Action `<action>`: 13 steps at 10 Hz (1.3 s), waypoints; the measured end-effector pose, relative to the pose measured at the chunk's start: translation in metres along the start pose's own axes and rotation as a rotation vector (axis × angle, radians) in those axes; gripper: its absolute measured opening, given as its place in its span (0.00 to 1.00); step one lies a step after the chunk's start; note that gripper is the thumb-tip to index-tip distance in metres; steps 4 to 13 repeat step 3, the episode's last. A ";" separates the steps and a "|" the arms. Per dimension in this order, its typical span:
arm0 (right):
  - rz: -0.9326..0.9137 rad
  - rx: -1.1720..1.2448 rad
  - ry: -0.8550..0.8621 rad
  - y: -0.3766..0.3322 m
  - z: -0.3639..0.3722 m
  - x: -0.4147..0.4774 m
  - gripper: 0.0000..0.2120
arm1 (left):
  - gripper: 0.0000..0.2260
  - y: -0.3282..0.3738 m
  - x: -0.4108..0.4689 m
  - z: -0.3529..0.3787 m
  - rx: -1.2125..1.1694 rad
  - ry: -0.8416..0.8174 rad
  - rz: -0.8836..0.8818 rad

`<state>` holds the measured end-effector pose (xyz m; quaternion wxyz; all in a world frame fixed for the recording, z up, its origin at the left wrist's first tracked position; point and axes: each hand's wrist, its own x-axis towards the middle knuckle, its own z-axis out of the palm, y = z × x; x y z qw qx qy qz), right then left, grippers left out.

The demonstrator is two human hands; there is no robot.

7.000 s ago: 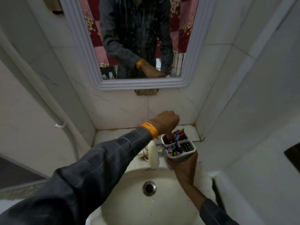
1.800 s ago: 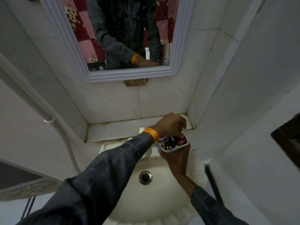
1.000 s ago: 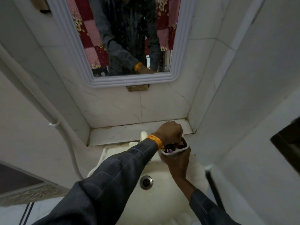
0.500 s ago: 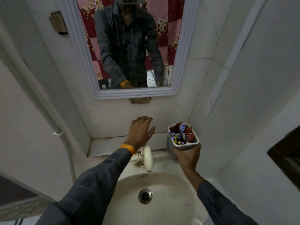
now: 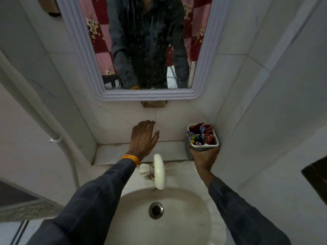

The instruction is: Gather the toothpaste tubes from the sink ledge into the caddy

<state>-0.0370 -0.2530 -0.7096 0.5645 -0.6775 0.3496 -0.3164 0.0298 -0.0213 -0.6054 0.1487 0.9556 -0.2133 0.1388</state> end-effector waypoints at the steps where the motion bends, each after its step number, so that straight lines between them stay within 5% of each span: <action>1: 0.022 -0.048 -0.004 0.002 0.004 0.002 0.58 | 0.25 -0.001 -0.001 0.002 0.008 0.007 -0.015; 2: 0.107 -0.212 -0.057 -0.017 -0.004 -0.015 0.63 | 0.26 0.000 -0.009 -0.004 0.008 0.029 -0.033; 3: 0.200 -0.404 -0.118 -0.030 -0.013 -0.050 0.56 | 0.25 -0.001 -0.013 -0.010 0.029 0.030 -0.048; 13: 0.200 -0.404 -0.118 -0.030 -0.013 -0.050 0.56 | 0.25 -0.001 -0.013 -0.010 0.029 0.030 -0.048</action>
